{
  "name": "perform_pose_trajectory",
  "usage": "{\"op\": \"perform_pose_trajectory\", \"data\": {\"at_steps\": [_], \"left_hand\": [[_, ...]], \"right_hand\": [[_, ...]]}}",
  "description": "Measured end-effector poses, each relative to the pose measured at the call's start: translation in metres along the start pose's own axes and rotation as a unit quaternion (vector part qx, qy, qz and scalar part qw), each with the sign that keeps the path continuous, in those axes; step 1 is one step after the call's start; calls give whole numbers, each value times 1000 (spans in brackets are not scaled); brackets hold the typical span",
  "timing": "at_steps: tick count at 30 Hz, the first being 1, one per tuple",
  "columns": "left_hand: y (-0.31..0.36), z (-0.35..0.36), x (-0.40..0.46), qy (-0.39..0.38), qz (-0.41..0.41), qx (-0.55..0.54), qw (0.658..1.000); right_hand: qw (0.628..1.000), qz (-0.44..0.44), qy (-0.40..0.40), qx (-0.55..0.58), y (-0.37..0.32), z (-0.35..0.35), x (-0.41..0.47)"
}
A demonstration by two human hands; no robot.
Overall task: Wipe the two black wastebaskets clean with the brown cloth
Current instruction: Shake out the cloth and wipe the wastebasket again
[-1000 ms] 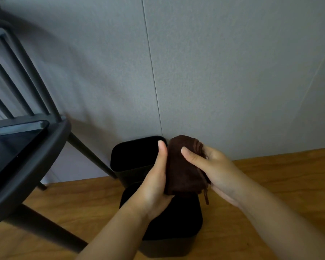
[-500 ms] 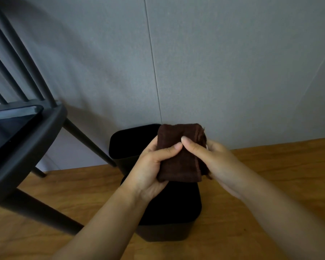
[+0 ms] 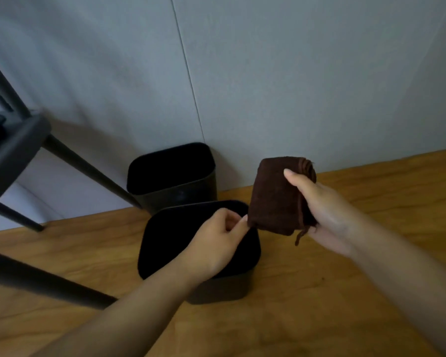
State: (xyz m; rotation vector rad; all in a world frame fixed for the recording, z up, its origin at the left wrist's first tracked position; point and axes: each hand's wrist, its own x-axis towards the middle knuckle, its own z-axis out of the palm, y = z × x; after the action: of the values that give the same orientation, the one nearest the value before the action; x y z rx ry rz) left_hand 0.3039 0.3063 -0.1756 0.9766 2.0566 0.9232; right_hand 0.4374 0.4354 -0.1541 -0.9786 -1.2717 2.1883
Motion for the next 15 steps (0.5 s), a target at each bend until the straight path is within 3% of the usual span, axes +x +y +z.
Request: {"op": "perform_pose_trajectory", "data": {"at_steps": [2, 6, 12, 15], "left_hand": [[3, 8, 2, 46, 20, -107, 993], [11, 15, 8, 67, 85, -173, 979], [24, 18, 12, -9, 49, -320, 946], [22, 17, 17, 7, 45, -284, 958]], "right_hand": [[999, -6, -10, -46, 11, -5, -4], [982, -59, -6, -180, 23, -1, -5], [995, -37, -37, -85, 23, 5, -7], [993, -53, -16, -107, 23, 5, -4]]}}
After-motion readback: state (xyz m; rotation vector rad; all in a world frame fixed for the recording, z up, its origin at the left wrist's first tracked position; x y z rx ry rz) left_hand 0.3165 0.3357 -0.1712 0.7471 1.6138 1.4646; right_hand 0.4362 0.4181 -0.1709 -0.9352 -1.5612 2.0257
